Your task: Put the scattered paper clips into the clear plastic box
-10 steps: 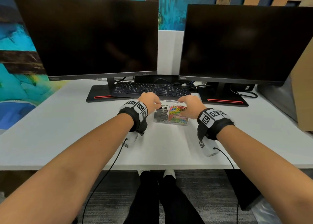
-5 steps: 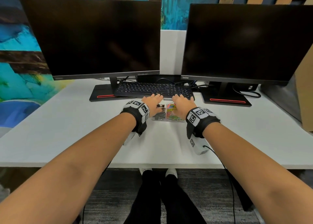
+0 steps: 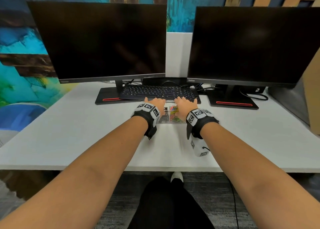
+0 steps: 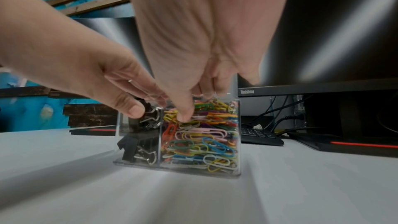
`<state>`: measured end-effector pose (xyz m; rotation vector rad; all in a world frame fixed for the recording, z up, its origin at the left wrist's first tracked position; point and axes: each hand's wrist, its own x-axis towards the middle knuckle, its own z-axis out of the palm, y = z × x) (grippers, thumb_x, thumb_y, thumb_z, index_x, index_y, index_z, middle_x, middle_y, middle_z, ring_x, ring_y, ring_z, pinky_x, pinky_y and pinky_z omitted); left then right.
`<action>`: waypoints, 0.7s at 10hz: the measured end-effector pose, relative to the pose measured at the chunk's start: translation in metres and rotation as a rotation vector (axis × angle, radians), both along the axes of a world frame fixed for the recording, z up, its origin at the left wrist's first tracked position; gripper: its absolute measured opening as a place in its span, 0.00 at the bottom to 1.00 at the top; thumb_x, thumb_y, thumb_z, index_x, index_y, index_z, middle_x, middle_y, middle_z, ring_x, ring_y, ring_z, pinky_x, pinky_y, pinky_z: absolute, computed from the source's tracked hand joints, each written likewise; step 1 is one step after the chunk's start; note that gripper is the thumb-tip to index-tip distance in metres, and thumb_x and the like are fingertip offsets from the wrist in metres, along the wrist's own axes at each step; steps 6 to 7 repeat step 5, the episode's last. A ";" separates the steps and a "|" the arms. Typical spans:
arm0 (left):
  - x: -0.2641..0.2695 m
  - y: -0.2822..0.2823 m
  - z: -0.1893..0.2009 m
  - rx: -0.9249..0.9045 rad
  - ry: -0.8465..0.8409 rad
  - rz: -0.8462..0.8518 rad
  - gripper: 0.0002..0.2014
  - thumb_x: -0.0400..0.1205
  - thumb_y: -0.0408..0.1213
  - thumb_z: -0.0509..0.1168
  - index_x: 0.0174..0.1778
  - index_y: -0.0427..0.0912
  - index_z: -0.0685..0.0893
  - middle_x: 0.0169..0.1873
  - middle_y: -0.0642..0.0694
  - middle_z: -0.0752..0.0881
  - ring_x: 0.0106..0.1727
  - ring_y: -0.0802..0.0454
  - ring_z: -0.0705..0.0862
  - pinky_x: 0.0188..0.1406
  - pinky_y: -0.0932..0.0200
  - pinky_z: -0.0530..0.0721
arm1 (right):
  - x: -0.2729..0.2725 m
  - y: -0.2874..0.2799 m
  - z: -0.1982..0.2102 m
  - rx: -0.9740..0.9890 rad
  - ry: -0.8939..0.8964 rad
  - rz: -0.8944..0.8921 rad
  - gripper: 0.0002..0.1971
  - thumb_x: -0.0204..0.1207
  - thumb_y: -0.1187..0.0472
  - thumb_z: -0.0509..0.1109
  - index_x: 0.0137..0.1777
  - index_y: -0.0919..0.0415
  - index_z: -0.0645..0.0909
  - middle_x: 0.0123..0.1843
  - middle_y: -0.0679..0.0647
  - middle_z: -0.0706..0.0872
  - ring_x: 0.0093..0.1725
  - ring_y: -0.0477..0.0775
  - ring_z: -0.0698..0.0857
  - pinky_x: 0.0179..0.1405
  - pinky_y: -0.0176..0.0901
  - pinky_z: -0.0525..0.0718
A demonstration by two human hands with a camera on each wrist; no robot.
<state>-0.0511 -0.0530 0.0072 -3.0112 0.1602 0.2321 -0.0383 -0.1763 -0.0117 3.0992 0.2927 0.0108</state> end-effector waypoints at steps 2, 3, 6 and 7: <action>0.001 0.001 -0.004 -0.058 -0.088 -0.047 0.28 0.83 0.37 0.63 0.79 0.42 0.64 0.75 0.42 0.71 0.73 0.43 0.73 0.64 0.50 0.77 | -0.008 -0.002 0.004 0.056 0.003 0.007 0.32 0.75 0.61 0.70 0.78 0.58 0.62 0.78 0.56 0.67 0.78 0.59 0.68 0.79 0.69 0.56; 0.002 0.002 -0.007 -0.085 -0.095 -0.049 0.27 0.83 0.37 0.63 0.78 0.43 0.64 0.75 0.42 0.71 0.72 0.43 0.74 0.63 0.50 0.77 | -0.007 -0.001 0.005 0.032 0.030 0.004 0.32 0.75 0.60 0.71 0.77 0.58 0.63 0.76 0.56 0.70 0.77 0.59 0.69 0.79 0.68 0.59; 0.021 0.013 -0.008 -0.022 -0.021 -0.148 0.26 0.75 0.47 0.68 0.69 0.45 0.75 0.63 0.45 0.82 0.59 0.43 0.84 0.58 0.47 0.83 | 0.009 -0.005 0.019 0.019 0.108 0.054 0.25 0.72 0.44 0.71 0.64 0.59 0.78 0.62 0.56 0.84 0.63 0.60 0.82 0.67 0.58 0.75; 0.021 0.013 -0.008 -0.022 -0.021 -0.148 0.26 0.75 0.47 0.68 0.69 0.45 0.75 0.63 0.45 0.82 0.59 0.43 0.84 0.58 0.47 0.83 | 0.009 -0.005 0.019 0.019 0.108 0.054 0.25 0.72 0.44 0.71 0.64 0.59 0.78 0.62 0.56 0.84 0.63 0.60 0.82 0.67 0.58 0.75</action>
